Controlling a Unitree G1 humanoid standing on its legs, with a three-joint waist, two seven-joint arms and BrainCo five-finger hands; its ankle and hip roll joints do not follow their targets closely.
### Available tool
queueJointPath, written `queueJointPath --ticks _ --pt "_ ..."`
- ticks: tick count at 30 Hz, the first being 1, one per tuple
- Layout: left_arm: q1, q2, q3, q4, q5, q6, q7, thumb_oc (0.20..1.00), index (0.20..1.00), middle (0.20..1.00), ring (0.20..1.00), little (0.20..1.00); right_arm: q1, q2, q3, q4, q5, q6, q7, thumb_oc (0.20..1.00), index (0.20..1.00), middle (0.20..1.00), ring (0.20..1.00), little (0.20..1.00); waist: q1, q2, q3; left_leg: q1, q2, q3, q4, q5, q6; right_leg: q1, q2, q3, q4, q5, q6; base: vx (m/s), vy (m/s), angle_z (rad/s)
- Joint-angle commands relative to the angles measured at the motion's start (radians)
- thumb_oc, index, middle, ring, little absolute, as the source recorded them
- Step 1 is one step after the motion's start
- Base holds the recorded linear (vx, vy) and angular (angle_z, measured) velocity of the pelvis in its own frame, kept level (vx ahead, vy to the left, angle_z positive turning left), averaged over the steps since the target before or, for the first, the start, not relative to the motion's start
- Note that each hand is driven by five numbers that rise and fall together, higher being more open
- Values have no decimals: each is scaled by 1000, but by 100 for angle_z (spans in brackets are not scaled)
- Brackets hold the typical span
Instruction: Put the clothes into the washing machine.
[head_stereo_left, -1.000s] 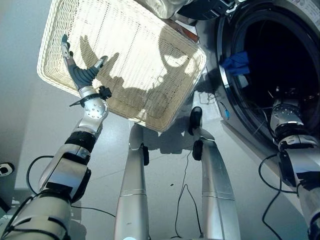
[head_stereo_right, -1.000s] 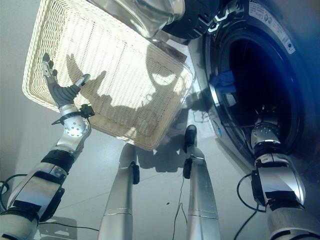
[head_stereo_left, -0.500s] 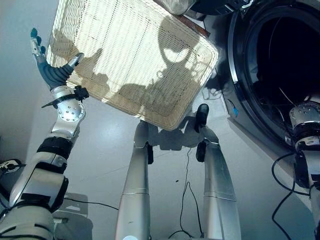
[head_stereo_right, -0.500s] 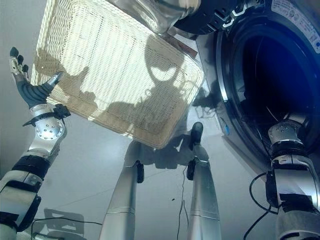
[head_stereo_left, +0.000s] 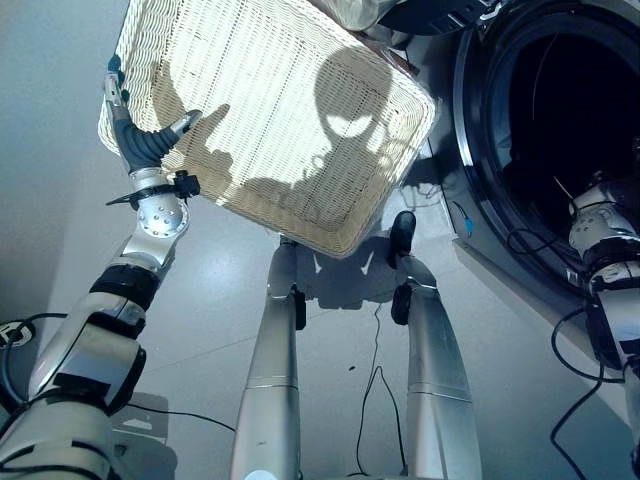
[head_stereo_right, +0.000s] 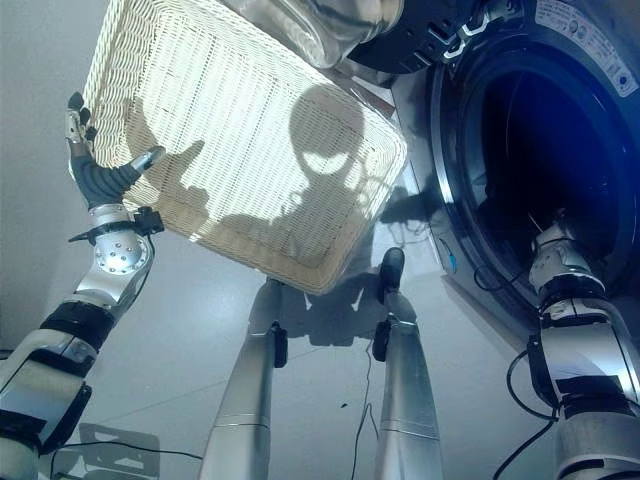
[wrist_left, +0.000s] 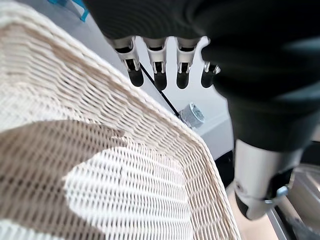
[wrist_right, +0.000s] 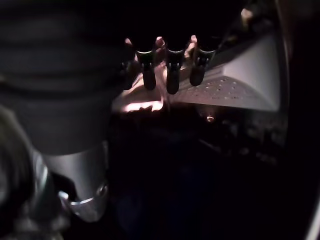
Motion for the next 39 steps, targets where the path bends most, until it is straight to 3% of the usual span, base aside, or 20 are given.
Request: queueJointPath --ticks 1,9,15,19,26,35,39 --pt "-42 -37 40 20 51 -7 17 1000 1000 1000 1000 1000 -84 -241 69 -90 -196 56 -11 1000 1000 1000 1000 1000 -10 -28 -23 33 -57 37 163 -205 30 115 92 -84 -214 131 20 0 0 0" --pt "-39 -62 20 -4 147 -3 30 1000 1000 1000 1000 1000 27 -134 119 -258 -477 112 -8 1000 1000 1000 1000 1000 -15 -15 -23 27 -59 52 158 -209 35 98 91 -82 -203 121 22 -2 5 0" --pt "-19 -104 32 -30 239 6 77 1000 1000 1000 1000 1000 148 -39 177 -576 -858 211 -90 1000 1000 1000 1000 1000 -36 -1 -23 21 -59 73 157 -212 34 76 95 -68 -186 103 24 -18 58 3" --pt "11 -121 52 -44 259 3 84 1000 1000 1000 1000 1000 207 -23 178 -650 -988 206 -80 1000 1000 1000 1000 1000 -42 1 -23 26 -59 79 157 -212 34 77 97 -62 -181 96 24 -16 40 2" --pt "100 -158 91 -45 266 4 59 1000 1000 1000 1000 1000 344 29 210 -726 -1131 122 -1 1000 1000 1000 1000 1000 -55 -4 -23 80 -58 97 154 -214 36 119 105 -53 -181 92 22 -11 14 -1" --pt "224 -200 100 -34 247 22 -21 1000 1000 1000 1000 1000 508 93 242 -739 -1174 60 32 1000 1000 1000 1000 1000 -59 -5 -23 205 -62 102 125 -214 42 233 108 -51 -190 82 14 -14 13 -2" --pt "345 -233 113 -35 250 27 -82 1000 1000 1000 1000 1000 600 125 258 -739 -1232 -18 135 1000 1000 1000 1000 1000 -50 -4 -23 321 -61 92 92 -217 42 339 102 -50 -206 72 16 -16 12 -4"
